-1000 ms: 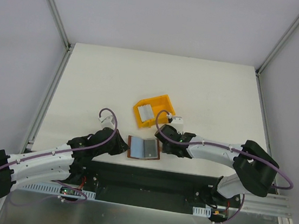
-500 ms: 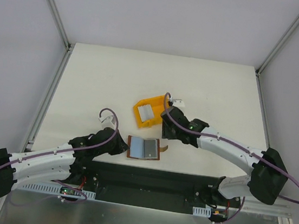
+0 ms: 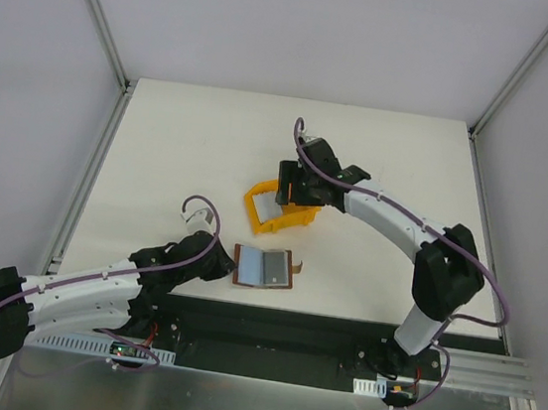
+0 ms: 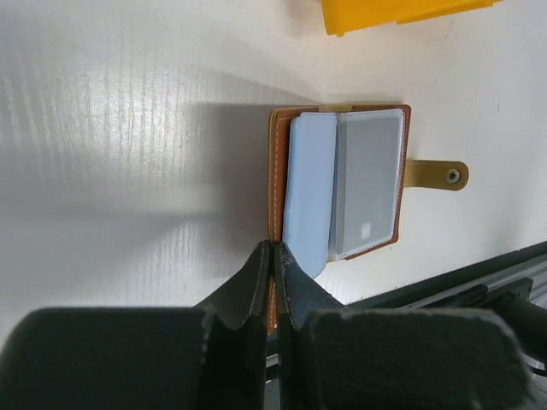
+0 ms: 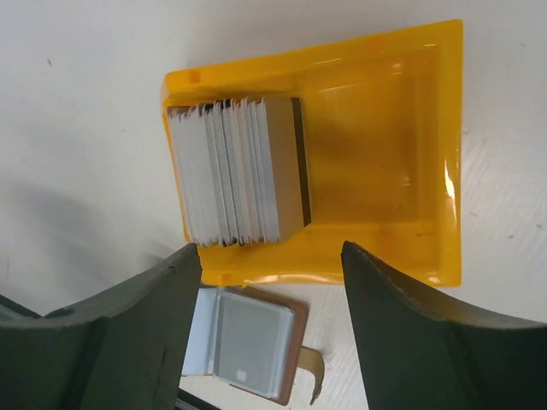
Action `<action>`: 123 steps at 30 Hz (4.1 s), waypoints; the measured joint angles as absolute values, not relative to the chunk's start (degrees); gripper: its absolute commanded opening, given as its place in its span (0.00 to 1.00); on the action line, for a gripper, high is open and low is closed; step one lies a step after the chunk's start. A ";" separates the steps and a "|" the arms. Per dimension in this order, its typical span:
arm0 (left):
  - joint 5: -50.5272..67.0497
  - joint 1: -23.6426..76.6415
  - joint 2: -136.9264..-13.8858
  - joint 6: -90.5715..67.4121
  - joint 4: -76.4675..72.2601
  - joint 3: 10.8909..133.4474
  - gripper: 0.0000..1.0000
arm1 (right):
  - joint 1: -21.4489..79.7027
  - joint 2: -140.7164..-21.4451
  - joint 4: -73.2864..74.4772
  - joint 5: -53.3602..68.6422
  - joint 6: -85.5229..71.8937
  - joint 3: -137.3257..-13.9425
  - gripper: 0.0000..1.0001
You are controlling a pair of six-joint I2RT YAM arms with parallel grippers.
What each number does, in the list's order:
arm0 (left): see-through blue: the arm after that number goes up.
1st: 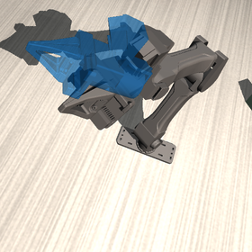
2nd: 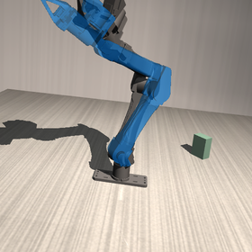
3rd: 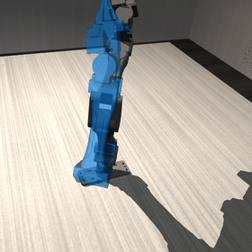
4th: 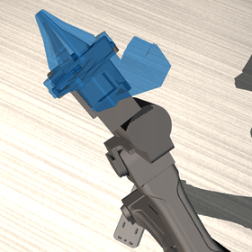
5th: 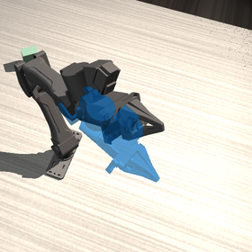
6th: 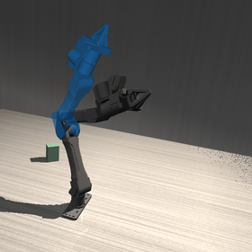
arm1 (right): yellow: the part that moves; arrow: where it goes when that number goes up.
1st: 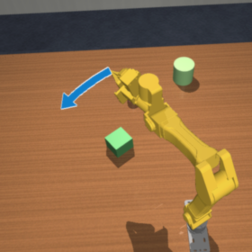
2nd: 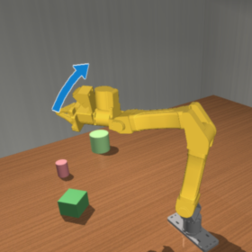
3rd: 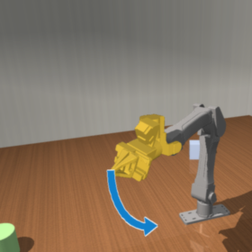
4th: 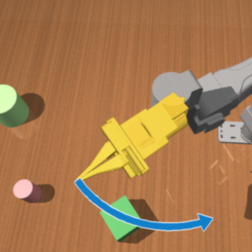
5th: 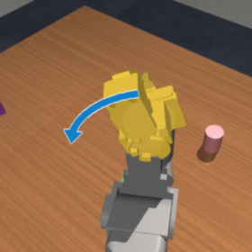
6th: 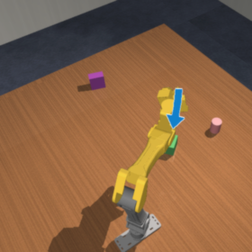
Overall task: Put the credit cards into the card holder
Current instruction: Pick up the credit card from the storage box, then insert the credit card into the card holder.
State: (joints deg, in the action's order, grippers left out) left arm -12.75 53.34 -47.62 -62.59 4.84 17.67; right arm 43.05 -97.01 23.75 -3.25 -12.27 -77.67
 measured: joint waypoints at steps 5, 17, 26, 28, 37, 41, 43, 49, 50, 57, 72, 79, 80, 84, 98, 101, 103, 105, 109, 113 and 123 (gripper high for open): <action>-14.15 53.34 -47.62 -62.89 4.84 17.67 0.00 | 39.24 -103.04 22.35 3.84 -11.53 -78.37 0.73; -15.07 53.32 -49.23 -63.88 4.75 17.67 0.00 | 37.58 -113.21 21.19 12.82 -9.69 -85.12 0.75; -15.07 53.34 -49.47 -63.88 4.73 17.67 0.00 | 37.58 -116.22 21.15 16.45 -9.37 -86.65 0.63; -15.07 53.32 -49.50 -63.88 4.71 17.67 0.00 | 37.58 -116.22 21.02 17.17 -9.32 -86.70 0.59; -15.05 53.32 -50.04 -63.88 4.64 17.67 0.00 | 37.41 -115.98 19.94 17.80 -8.86 -86.61 0.45; -15.03 53.32 -50.24 -63.88 4.47 17.67 0.00 | 37.39 -115.15 19.81 17.96 -8.78 -86.32 0.43; -15.03 53.32 -50.26 -63.88 4.43 17.67 0.00 | 37.39 -114.69 19.73 18.09 -8.73 -86.28 0.40; -15.00 53.32 -50.50 -63.88 3.84 17.67 0.00 | 37.30 -113.58 19.68 18.37 -8.47 -86.02 0.28; -15.00 53.32 -50.59 -63.86 3.75 17.67 0.00 | 37.26 -113.58 19.68 18.41 -8.47 -86.00 0.24; -14.98 53.32 -50.68 -63.86 3.68 17.67 0.00 | 37.10 -113.56 19.77 18.46 -8.25 -85.76 0.20; -14.22 53.32 -51.31 -63.86 3.53 17.67 0.00 | 36.14 -111.33 19.92 18.46 -8.03 -85.45 0.08; -14.02 53.32 -51.33 -63.86 3.22 17.67 0.00 | 35.70 -110.13 20.49 16.40 -7.53 -85.34 0.00; -14.02 53.32 -51.33 -63.86 3.22 17.67 0.00 | 35.70 -109.93 20.60 15.44 -7.33 -85.19 0.00; -14.00 53.32 -51.33 -63.86 3.22 17.67 0.00 | 35.73 -109.56 21.74 12.16 -6.20 -85.14 0.01; -13.96 53.32 -51.24 -63.86 3.22 17.67 0.00 | 36.99 -102.85 22.98 3.40 -2.13 -83.90 0.00; -13.93 53.32 -50.83 -63.88 3.22 17.65 0.00 | 36.99 -97.21 22.35 3.16 -2.26 -82.56 0.00; -13.91 53.32 -50.37 -63.88 3.22 17.63 0.00 | 37.01 -92.90 21.63 3.29 -2.72 -80.60 0.00; -13.89 53.32 -50.04 -63.88 3.20 17.56 0.00 | 37.26 -88.18 20.97 3.44 -3.70 -77.67 0.00; -13.80 53.32 -49.74 -63.88 3.20 17.26 0.00 | 39.81 -79.72 18.92 3.40 -7.09 -69.43 0.00; -13.65 53.32 -49.69 -63.90 3.20 17.02 0.00 | 45.45 -76.23 17.04 3.01 -11.49 -60.55 0.00; -13.45 53.32 -49.58 -63.99 3.11 16.69 0.00 | 53.95 -80.64 7.35 2.68 -24.56 -44.86 0.00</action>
State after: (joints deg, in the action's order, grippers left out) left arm -13.45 53.32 -49.58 -63.99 3.11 16.69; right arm 53.95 -80.64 7.35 2.68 -24.56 -44.86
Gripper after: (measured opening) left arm 0.006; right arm 0.005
